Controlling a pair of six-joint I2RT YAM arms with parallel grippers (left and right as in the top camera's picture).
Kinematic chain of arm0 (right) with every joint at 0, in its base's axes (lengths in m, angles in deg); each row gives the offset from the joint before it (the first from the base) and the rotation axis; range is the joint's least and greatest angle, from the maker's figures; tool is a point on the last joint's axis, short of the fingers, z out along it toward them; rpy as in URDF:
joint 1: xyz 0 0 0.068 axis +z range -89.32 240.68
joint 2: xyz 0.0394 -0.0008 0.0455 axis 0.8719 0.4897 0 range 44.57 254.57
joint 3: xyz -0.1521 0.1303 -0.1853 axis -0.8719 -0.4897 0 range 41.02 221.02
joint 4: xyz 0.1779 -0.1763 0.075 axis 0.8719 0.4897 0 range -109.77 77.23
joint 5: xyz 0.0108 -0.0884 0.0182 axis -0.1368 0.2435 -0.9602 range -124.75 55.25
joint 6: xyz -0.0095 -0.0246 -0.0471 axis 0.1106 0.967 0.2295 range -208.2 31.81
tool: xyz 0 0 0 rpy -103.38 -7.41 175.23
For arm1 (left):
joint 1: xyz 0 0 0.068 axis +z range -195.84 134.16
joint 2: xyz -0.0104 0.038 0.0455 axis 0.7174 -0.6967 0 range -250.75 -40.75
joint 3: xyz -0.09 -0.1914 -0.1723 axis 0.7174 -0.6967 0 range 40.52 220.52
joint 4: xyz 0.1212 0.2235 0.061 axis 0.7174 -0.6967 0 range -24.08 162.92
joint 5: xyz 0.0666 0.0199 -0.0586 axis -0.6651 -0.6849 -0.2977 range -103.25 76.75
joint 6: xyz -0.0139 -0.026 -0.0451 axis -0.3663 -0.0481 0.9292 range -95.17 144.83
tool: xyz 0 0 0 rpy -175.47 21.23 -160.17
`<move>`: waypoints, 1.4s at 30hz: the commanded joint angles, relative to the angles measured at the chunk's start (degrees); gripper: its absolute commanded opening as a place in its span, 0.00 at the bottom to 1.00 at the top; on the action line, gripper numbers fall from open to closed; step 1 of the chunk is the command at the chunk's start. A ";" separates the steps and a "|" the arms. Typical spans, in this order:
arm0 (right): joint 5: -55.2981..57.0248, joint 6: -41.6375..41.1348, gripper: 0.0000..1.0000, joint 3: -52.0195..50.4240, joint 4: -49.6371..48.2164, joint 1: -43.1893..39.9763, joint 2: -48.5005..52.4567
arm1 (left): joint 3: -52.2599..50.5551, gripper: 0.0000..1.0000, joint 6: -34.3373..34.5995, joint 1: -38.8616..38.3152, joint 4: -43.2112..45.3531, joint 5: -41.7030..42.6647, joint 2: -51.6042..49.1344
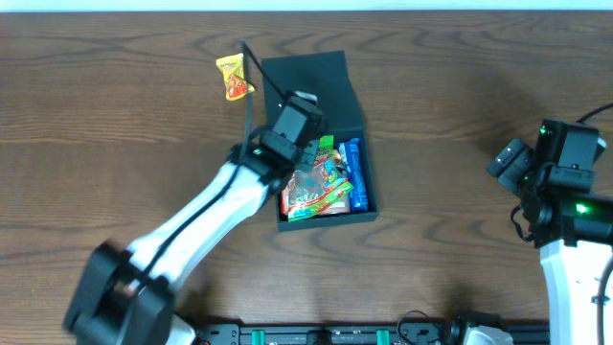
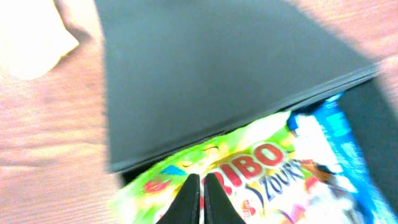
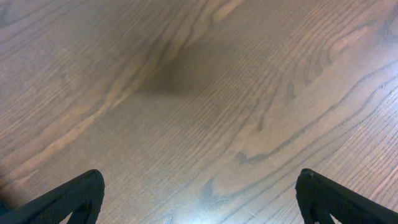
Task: Pack container
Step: 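Move the left gripper up-left to the yellow Julie's packet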
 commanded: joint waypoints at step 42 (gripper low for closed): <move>0.94 -1.01 0.99 -0.09 0.07 -0.61 -0.09 | 65.75 0.95 8.92 27.87 -36.28 11.78 -42.49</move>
